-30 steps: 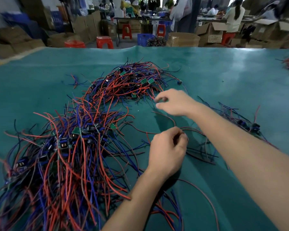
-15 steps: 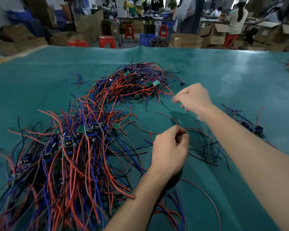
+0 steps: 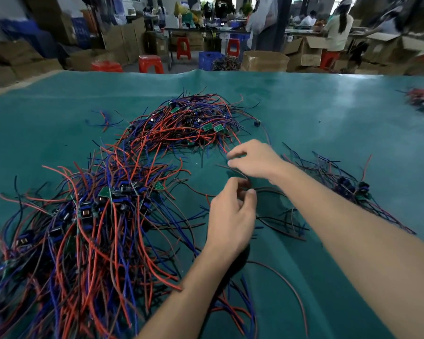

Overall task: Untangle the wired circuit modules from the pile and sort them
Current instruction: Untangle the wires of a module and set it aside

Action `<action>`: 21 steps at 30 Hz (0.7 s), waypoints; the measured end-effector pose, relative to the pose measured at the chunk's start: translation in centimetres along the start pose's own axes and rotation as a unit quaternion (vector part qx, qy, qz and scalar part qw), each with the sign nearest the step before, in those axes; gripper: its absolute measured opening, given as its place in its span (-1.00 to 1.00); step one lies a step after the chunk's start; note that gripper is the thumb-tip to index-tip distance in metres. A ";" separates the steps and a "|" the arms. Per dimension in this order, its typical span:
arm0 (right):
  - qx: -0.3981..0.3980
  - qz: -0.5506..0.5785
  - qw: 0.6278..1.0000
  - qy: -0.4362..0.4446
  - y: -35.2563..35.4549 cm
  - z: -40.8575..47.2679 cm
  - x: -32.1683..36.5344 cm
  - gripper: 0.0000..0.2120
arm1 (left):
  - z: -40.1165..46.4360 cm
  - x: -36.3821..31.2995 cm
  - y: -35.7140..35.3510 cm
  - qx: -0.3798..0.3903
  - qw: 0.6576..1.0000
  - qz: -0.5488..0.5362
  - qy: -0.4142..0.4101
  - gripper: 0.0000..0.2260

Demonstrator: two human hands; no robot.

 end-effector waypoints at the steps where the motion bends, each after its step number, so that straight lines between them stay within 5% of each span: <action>1: -0.006 0.002 1.000 -0.003 -0.4 0.5 0.2 -0.78 | 0.0 0.0 0.0 0.003 1.000 -0.003 0.001 -0.92; 7: -0.140 0.117 0.982 -0.038 2.3 2.0 0.2 -0.84 | 0.0 0.2 -0.1 0.011 0.999 -0.029 0.008 -0.87; 12: -0.196 0.335 0.920 -0.055 5.7 -0.4 -0.1 -0.87 | 0.0 0.5 -0.1 0.009 0.999 -0.044 0.015 -0.88; 17: -0.197 0.429 0.881 -0.030 6.9 -6.1 -0.8 -0.78 | 0.1 0.7 -0.1 0.002 0.997 -0.073 0.024 -0.89; 21: -0.126 0.444 0.887 0.006 5.4 -11.4 -1.1 -0.81 | -0.2 0.6 0.0 -0.007 0.986 -0.156 0.056 -0.69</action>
Point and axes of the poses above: each hand's wrist, its own z-axis towards the middle knuckle, its own y-axis out of the back of the hand, x = y × z, the point moved 5 cm from there along z, towards the middle knuckle, and after that the axes turned 11 degrees about z, right-handed, at the moved point
